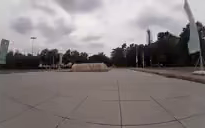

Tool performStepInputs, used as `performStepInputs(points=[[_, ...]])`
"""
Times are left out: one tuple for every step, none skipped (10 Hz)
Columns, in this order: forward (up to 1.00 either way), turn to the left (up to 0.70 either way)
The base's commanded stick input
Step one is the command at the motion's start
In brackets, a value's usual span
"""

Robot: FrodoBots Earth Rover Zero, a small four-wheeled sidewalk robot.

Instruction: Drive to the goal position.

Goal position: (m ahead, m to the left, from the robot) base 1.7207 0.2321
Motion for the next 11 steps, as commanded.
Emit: performStepInputs(points=[[0.6,0.0],[0.6,0.0],[0.6,0.0],[0.6,0.0],[0.6,0.0],[0.6,0.0],[0.6,0.0],[0.6,0.0],[0.6,0.0],[0.6,0.0],[0.6,0.0]])
